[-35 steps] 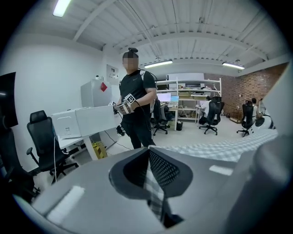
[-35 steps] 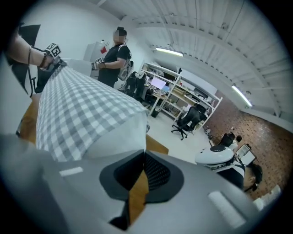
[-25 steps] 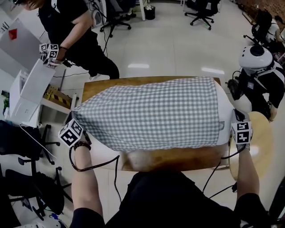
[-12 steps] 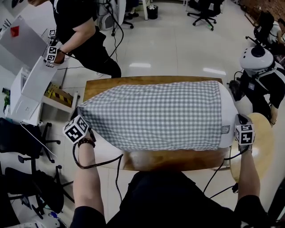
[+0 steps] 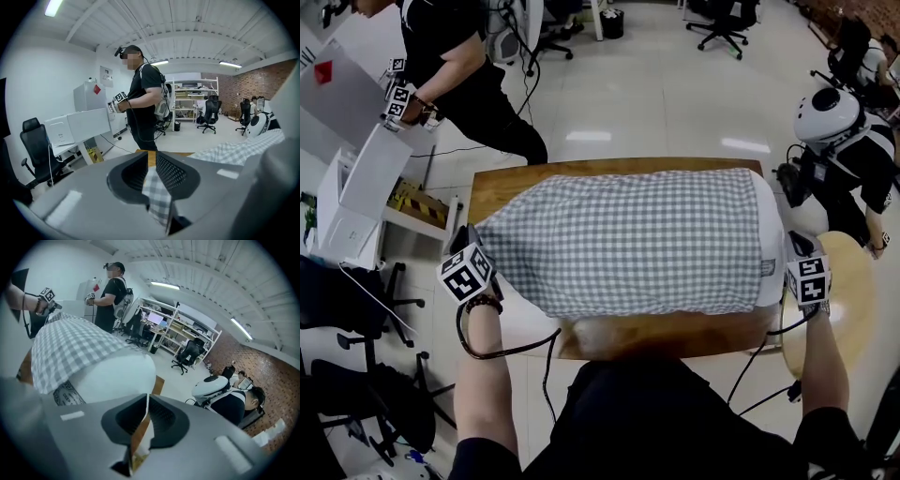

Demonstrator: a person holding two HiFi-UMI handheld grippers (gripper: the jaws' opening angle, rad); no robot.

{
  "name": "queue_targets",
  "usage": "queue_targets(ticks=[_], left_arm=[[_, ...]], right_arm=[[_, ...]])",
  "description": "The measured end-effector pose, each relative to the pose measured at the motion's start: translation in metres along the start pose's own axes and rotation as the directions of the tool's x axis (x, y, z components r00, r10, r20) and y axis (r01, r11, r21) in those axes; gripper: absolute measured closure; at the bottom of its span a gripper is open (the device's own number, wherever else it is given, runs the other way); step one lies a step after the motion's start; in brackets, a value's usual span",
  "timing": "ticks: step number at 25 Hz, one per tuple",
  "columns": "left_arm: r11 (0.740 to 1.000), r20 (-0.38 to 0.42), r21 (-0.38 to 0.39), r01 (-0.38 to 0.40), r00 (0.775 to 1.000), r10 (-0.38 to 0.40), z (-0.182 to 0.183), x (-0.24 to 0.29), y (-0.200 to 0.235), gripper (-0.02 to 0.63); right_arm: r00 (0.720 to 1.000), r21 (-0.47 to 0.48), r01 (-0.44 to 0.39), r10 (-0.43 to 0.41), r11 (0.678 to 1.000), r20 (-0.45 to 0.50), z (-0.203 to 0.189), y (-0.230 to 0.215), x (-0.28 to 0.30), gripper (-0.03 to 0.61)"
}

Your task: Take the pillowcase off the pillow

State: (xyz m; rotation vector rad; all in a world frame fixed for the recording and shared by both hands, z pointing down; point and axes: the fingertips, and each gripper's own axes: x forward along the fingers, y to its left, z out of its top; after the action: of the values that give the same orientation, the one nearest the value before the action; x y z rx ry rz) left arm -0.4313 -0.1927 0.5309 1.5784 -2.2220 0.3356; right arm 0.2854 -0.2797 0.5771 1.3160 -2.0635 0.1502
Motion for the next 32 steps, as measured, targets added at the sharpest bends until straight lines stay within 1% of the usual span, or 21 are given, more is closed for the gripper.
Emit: queue_targets(ticks=[2,6,8,10,12,14,16,18,20,24,28,30,32], left_arm=[[1.0,0.007,0.005,0.006,1.0,-0.006,0.004,-0.001,-0.003,0.54],[0.999,0.017,0.011,0.051,0.999,-0.051,0.007,-0.003,-0.018,0.517],[0.996,0.021,0.013,0.087,0.996,-0.087,0.007,-0.005,-0.029,0.498],[0.99,0.018,0.013,0.137,0.99,-0.138,0.005,-0.008,-0.045,0.481],[0.98,0.007,0.013,0.2,0.98,-0.2,0.0,-0.014,-0.068,0.458],[0.965,-0.009,0.006,0.262,0.965,-0.262,-0.005,-0.02,-0.094,0.432],[0.949,-0.03,-0.007,0.316,0.948,-0.316,-0.011,-0.023,-0.119,0.403],[0.934,-0.061,-0.022,0.356,0.932,-0.357,-0.02,-0.022,-0.135,0.372],[0.924,-0.099,-0.052,0.378,0.919,-0.382,-0.032,-0.018,-0.141,0.346],[0.915,-0.15,-0.158,0.37,0.907,-0.393,-0.059,-0.011,-0.131,0.312],[0.899,-0.188,-0.251,0.359,0.893,-0.409,-0.081,-0.001,-0.122,0.29],[0.883,-0.209,-0.305,0.357,0.88,-0.428,-0.093,0.004,-0.12,0.273],[0.858,-0.223,-0.363,0.363,0.86,-0.458,-0.104,0.008,-0.122,0.259]], right_arm=[[0.999,-0.014,-0.022,0.022,1.0,0.03,0.014,0.006,-0.004,0.556],[0.993,-0.029,-0.078,0.08,0.997,0.09,0.039,0.021,-0.006,0.503],[0.986,0.003,-0.128,0.127,0.992,0.107,0.05,0.03,-0.003,0.471],[0.974,0.07,-0.199,0.19,0.977,0.121,0.059,0.041,-0.001,0.416],[0.959,0.144,-0.27,0.252,0.952,0.132,0.067,0.049,-0.001,0.372],[0.947,0.196,-0.316,0.295,0.928,0.129,0.069,0.051,0.0,0.336],[0.944,0.224,-0.329,0.312,0.917,0.109,0.069,0.048,0.005,0.314],[0.948,0.245,-0.317,0.306,0.916,0.083,0.067,0.043,0.009,0.308],[0.953,0.275,-0.302,0.3,0.913,0.052,0.061,0.039,0.015,0.288],[0.952,0.341,-0.29,0.307,0.894,0.005,0.042,0.039,0.025,0.249],[0.946,0.366,-0.297,0.324,0.882,-0.013,0.035,0.042,0.033,0.247],[0.942,0.37,-0.305,0.336,0.878,-0.021,0.032,0.045,0.037,0.247],[0.939,0.37,-0.31,0.344,0.876,-0.027,0.029,0.047,0.041,0.247]])
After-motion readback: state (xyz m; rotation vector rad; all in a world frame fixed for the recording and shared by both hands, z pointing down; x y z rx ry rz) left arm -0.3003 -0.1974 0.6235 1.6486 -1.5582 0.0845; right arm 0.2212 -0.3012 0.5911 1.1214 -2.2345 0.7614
